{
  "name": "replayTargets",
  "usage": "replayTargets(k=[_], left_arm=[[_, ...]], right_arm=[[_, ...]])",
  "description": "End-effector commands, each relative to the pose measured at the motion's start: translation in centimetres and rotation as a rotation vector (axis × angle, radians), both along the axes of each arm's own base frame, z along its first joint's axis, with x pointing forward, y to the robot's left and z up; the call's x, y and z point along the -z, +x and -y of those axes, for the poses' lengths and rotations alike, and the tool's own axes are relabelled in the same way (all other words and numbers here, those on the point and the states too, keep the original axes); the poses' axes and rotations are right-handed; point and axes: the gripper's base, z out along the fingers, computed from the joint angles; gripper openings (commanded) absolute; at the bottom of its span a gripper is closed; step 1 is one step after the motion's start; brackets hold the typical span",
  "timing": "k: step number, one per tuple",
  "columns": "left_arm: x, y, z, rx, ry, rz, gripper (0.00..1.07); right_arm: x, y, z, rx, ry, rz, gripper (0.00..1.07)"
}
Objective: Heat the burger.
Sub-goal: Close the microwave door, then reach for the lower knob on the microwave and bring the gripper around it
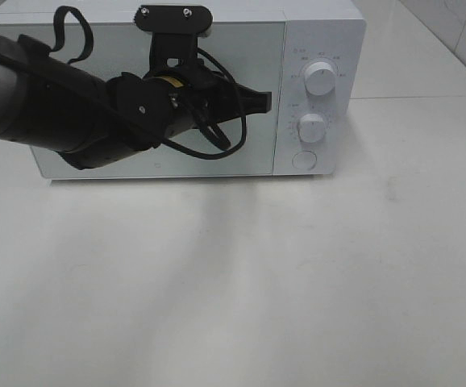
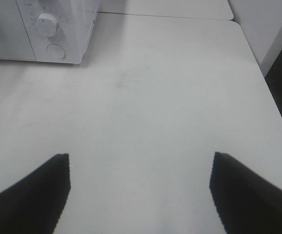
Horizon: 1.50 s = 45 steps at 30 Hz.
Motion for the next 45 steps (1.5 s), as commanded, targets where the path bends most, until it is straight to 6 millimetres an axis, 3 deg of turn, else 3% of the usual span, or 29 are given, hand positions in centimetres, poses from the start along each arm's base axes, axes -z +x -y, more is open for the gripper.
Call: replayTargets(k=[1,7,9,10,11,12,13,14,15,16,17,26,29,30,33,41,45], left_arm=[[-1.2,-0.6,-0.4,-0.013,-0.018,0.027,0.0],[-1.4,-2.8,-1.2,0.058,0.008,-0.075,0.03],[-1.5,-3.6,-1.4,0.092,0.025,-0.119,0.09],[-1.5,-4.0,-1.4,0.114,0.035,-0.146,0.14],[-1.5,-4.6,-1.4,0.168,0.054,-0.209,0.25],[-1.5,-4.6,-1.4,0.168,0.054,-0.209,0.25],[-1.5,-4.9,-1.4,0.196,0.068,-0.242,0.33],[-1.5,-5.4,-1.4,0.237,0.078,-0.3,0.51],[-1.5,-5.4,-1.4,0.237,0.078,-0.3,0.51],[-1.4,-5.8,-1.6,0.271,0.09,-0.351,0.64],[-1.5,-6.1,-1.6,0.288,0.092,-0.379,0.68],[-1.5,-6.7,-3.8,0.355,0.113,-0.612,0.7],[-1.5,-6.8,-5.3,0.349,0.14,-0.716,0.77],[-1.8,-6.9,-6.2,0.335,0.158,-0.766,0.84],[-2.6,-7.2,-7.5,0.333,0.203,-0.806,0.9],[-4.8,-7.6,-10.9,0.299,0.233,-0.879,0.9],[-6.1,-7.3,-14.2,0.232,0.205,-0.917,0.9]], right_arm=[[-0.1,-0.5,0.0,0.005,0.0,0.043,0.76],[-0.1,-0.5,0.0,0.005,0.0,0.043,0.76],[-0.1,-0.5,0.0,0.005,0.0,0.043,0.76],[-0.1,-0.5,0.0,0.005,0.0,0.043,0.76],[-0.1,-0.5,0.0,0.005,0.0,0.043,0.76],[-0.1,-0.5,0.0,0.005,0.0,0.043,0.76],[-0.1,-0.5,0.0,0.005,0.0,0.043,0.76],[-0.1,-0.5,0.0,0.005,0.0,0.043,0.76],[-0.1,-0.5,0.0,0.005,0.0,0.043,0.76],[-0.1,-0.5,0.0,0.005,0.0,0.043,0.76],[-0.1,-0.5,0.0,0.005,0.0,0.043,0.76],[-0.1,-0.5,0.0,0.006,0.002,0.043,0.76],[-0.1,-0.5,0.0,0.006,0.002,0.043,0.76],[-0.1,-0.5,0.0,0.006,0.002,0.043,0.76],[-0.1,-0.5,0.0,0.006,0.002,0.043,0.76],[-0.1,-0.5,0.0,0.006,0.002,0.043,0.76],[-0.1,-0.5,0.0,0.006,0.002,0.043,0.76]])
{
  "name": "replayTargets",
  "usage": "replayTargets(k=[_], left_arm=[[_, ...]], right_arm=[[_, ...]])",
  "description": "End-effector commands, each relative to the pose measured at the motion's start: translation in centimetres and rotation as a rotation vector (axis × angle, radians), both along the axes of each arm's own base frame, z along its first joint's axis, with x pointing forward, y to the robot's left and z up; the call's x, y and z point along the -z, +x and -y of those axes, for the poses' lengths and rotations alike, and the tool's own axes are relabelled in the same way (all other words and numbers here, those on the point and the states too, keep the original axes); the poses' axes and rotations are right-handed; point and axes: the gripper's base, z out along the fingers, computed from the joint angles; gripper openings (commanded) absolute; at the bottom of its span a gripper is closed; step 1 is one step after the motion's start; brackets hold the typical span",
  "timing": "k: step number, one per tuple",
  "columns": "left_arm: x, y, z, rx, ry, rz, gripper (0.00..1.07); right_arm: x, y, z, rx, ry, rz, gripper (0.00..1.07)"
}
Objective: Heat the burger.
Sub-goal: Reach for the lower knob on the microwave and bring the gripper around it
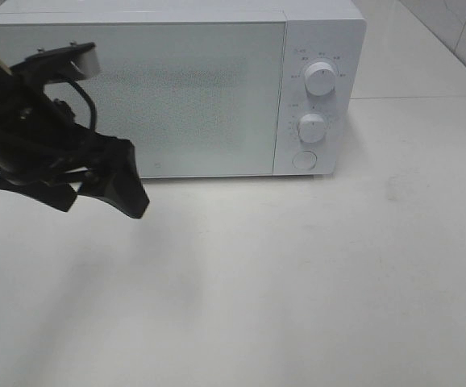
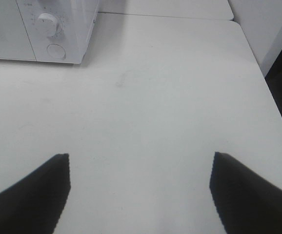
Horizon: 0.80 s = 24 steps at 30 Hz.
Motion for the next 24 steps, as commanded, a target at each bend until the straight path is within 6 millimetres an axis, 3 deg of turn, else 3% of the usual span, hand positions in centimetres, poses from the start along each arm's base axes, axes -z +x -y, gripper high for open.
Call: replayTargets(k=[1,2,4,10,16,24], left_arm=[[-1.0,0.0,-2.4,-0.049,0.014,-0.029,0.9],[-1.0,0.0,-2.4,-0.049,0.014,-0.029,0.9],[-2.0,-0.2,-5.0,-0.102,0.047,-0.025,0.9],[-2.3,-1.0,-7.5,-0.185,0.078,-0.009,0.9],[-2.3,-4.4,-11.2,-0.317,0.145,0.011,0.9],[-3.0,-8.3,-12.5,-0.382,0.194,0.064,0.9]], right_arm=[[-0.1,-0.5,0.0,0.006,0.002,0.043,0.76],[-0.1,-0.5,0.0,0.006,0.002,0.043,0.76],[-0.1,-0.5,0.0,0.006,0.002,0.043,0.76],[-0.1,-0.5,0.0,0.006,0.002,0.043,0.76],[-0.1,-0.5,0.0,0.006,0.002,0.043,0.76],[-0.1,-0.5,0.0,0.006,0.002,0.043,0.76]])
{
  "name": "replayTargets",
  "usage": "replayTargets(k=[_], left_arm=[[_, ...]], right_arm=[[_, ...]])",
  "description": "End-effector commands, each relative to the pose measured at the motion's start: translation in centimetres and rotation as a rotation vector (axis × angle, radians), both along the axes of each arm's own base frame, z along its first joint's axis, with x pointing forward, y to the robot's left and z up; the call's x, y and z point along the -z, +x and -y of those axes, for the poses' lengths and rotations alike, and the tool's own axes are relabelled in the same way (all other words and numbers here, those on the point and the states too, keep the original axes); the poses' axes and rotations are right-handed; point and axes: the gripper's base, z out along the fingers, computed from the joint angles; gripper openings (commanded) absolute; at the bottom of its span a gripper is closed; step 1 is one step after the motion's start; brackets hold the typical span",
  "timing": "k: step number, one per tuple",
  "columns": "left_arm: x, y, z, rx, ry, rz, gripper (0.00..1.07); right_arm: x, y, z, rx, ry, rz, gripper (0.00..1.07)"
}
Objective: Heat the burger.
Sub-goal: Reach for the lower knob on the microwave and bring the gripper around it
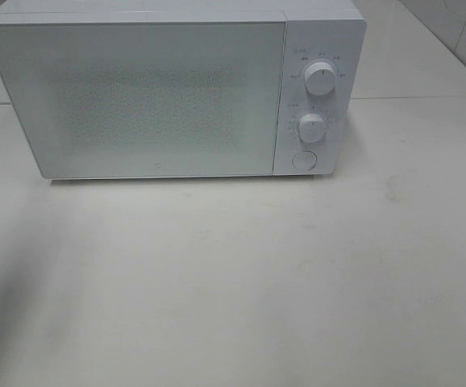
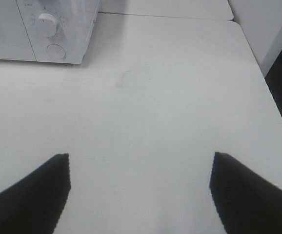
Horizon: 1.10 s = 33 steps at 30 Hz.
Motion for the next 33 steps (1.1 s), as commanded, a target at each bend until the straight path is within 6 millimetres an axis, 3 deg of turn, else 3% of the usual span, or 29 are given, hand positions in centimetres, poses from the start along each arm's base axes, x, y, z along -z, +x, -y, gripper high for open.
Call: replayTargets(k=[1,9,19,33], left_arm=[[-0.7,-2.7,-0.6,-0.036,0.016,0.025,0.9],[-1.4,-7.0,-1.3,-0.032,0.019,0.129,0.9],[-0.6,-12.8,-2.2,0.018,0.05,0.346,0.89],[-1.8,-17.2,-2.5,0.032,0.0,0.629,0.88]], right_arm=[[-0.1,-0.5,0.0,0.006,0.002,0.043,0.76],[-0.1,-0.5,0.0,0.006,0.002,0.043,0.76],[-0.1,-0.5,0.0,0.006,0.002,0.043,0.76],[-0.1,-0.5,0.0,0.006,0.002,0.043,0.76]])
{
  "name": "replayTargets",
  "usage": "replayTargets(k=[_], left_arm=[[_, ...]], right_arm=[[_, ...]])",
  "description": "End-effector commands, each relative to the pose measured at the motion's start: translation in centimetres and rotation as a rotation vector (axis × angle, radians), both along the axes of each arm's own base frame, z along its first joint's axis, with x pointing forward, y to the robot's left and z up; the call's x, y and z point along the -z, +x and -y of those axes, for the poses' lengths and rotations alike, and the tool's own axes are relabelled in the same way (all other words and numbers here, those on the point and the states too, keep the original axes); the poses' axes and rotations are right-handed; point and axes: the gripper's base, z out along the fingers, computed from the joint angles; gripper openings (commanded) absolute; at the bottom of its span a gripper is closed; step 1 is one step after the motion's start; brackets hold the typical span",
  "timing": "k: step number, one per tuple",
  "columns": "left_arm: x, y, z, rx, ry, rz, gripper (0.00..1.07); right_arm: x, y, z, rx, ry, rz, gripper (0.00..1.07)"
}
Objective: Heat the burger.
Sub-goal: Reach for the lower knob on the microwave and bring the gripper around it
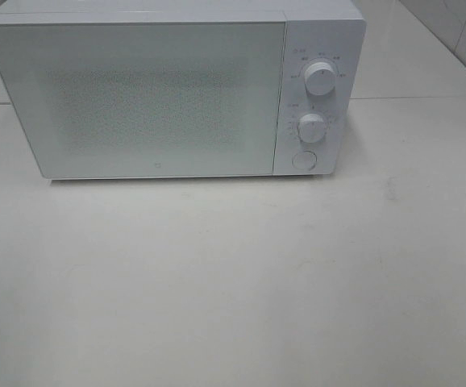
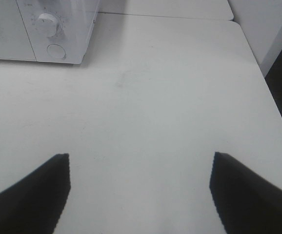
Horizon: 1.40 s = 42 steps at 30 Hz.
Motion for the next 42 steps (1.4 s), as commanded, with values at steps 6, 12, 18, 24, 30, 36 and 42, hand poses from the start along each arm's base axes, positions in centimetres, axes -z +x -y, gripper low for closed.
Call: replayTargets(k=[6,12,18,24,30,36,42], left_arm=[[-0.1,-3.3,-0.3,-0.002,-0.041,0.194,0.88],[-0.1,-4.1,-0.1,0.018,-0.083,0.243,0.88],[-0.1,-4.2,0.1,0.023,-0.1,0.24,0.88],[-0.1,-4.1,0.2,-0.078,-0.087,0.247,0.88],[-0.1,-4.1,0.3,-0.102,-0.085,0.251,0.88],[-0.1,-4.1,0.3,-0.103,-0.084,0.251,0.88],[-0.1,-4.1,0.3,-0.103,-0.084,0.251,0.88]], right_arm=[[-0.1,-0.5,0.0,0.006,0.002,0.043,0.76],[-0.1,-0.5,0.0,0.006,0.002,0.043,0.76],[-0.1,-0.5,0.0,0.006,0.003,0.042,0.76],[-0.1,-0.5,0.0,0.006,0.003,0.042,0.76],[-0.1,-0.5,0.0,0.006,0.003,0.042,0.76],[-0.1,-0.5,0.0,0.006,0.003,0.042,0.76],[-0.1,-0.5,-0.1,-0.004,0.015,0.041,0.76]])
